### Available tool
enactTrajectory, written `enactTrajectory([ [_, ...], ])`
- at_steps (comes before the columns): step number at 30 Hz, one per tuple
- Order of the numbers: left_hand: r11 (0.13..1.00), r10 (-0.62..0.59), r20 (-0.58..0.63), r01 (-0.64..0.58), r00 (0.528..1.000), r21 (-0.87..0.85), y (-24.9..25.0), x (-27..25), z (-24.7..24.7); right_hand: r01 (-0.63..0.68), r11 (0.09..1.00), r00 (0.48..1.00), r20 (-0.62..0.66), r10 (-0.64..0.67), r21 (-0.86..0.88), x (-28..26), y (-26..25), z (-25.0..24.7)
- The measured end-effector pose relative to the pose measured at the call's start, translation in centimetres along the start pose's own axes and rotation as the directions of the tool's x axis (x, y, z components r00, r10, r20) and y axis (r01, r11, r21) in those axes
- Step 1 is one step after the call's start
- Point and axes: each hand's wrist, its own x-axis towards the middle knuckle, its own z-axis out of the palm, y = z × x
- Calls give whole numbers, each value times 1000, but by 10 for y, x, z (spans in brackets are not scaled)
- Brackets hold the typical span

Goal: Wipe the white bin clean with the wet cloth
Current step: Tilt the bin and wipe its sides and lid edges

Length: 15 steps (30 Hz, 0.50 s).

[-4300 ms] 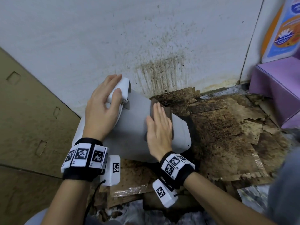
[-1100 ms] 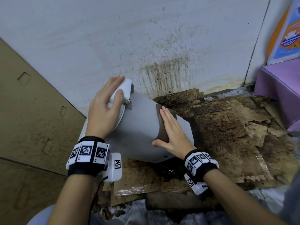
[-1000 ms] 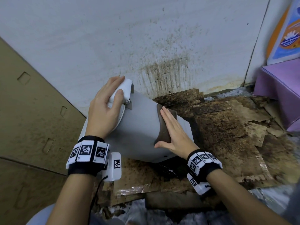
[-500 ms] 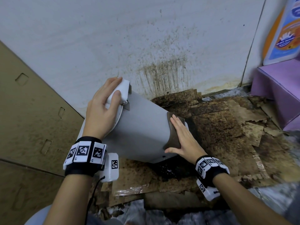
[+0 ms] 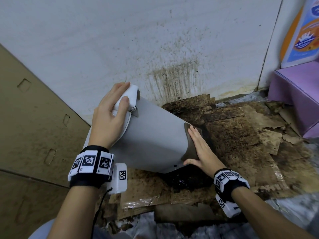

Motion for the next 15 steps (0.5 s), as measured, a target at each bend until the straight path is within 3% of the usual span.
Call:
enactTrajectory([
  [15, 1000, 1, -18, -1, 1000, 5, -4, 0, 1, -53, 998, 996, -65, 55, 41, -1, -4, 7],
])
